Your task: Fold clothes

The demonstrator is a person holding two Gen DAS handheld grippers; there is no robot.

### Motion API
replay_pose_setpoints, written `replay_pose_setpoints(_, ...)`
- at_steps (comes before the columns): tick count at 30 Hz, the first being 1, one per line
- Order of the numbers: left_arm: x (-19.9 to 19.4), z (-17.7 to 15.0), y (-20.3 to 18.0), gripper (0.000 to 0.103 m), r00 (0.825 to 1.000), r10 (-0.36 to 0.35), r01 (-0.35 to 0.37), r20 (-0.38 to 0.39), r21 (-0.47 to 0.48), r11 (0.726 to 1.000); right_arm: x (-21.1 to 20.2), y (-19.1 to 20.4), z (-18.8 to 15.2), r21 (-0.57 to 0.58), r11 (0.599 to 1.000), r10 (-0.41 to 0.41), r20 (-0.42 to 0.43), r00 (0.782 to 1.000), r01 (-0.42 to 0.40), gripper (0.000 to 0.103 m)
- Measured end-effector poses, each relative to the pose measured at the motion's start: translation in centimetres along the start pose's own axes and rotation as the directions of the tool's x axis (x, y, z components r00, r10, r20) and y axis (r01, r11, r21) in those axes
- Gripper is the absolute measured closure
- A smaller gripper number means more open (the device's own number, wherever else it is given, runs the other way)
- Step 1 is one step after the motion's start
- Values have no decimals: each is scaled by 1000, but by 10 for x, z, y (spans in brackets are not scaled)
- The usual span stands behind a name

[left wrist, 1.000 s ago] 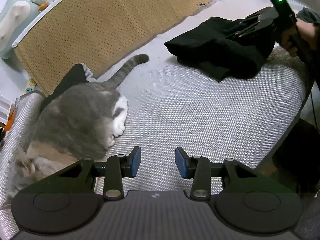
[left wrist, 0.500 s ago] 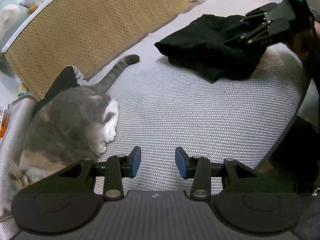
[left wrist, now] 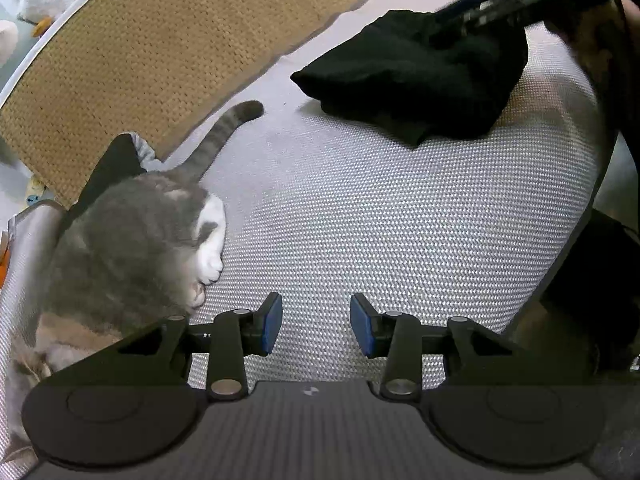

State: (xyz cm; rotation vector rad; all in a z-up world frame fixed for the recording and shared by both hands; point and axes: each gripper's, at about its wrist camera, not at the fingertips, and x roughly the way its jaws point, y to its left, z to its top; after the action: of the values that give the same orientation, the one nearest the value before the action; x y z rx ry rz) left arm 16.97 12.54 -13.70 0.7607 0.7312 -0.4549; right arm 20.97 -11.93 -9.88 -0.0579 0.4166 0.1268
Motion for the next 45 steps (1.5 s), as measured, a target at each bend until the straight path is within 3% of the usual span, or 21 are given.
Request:
replay_pose_setpoints(3, -1, -1, 2, 60, 1000, 1, -1, 4, -15, 1000, -7, -13, 5, 25, 998, -56, 28, 998, 55, 54)
replay_pose_setpoints(9, -1, -5, 5, 60, 1000, 3, -3, 1, -36, 999, 2, -42, -4, 128, 981, -144, -45, 989, 149, 54)
replay_pose_setpoints(13, -2, -8, 7, 60, 1000, 4, -4, -1, -52, 999, 13, -55, -22, 222, 964, -126, -91, 988, 144, 53)
replay_pose_setpoints(20, -1, -10, 5, 60, 1000, 5, -5, -5, -42, 999, 19, -61, -32, 282, 952, -95, -101, 990, 120, 53)
replay_pose_setpoints(25, -3, -9, 6, 60, 1000, -10, 10, 0, -39, 999, 16, -59, -27, 256, 959, -93, -113, 989, 120, 53)
replay_pose_setpoints(28, -3, 8, -4, 60, 1000, -19, 19, 23, -2, 1000, 8, -57, -16, 219, 966, -114, -107, 988, 135, 53)
replay_pose_setpoints(34, -3, 49, -27, 59, 995, -38, 30, 89, 86, 996, -13, -73, -5, 235, 956, -177, -11, 984, 174, 53)
replay_pose_setpoints(38, -2, 78, -43, 57, 989, -55, 36, 137, 137, 990, -9, -91, -9, 274, 940, -198, -44, 979, 203, 53)
replay_pose_setpoints(42, 7, 122, -63, 55, 970, -87, 62, 226, 117, 991, -8, -101, -12, 325, 927, -180, -56, 982, 189, 53)
replay_pose_setpoints(45, 23, 145, -81, 55, 962, -115, 89, 247, 113, 990, -7, -108, -14, 359, 917, -162, -62, 985, 174, 53)
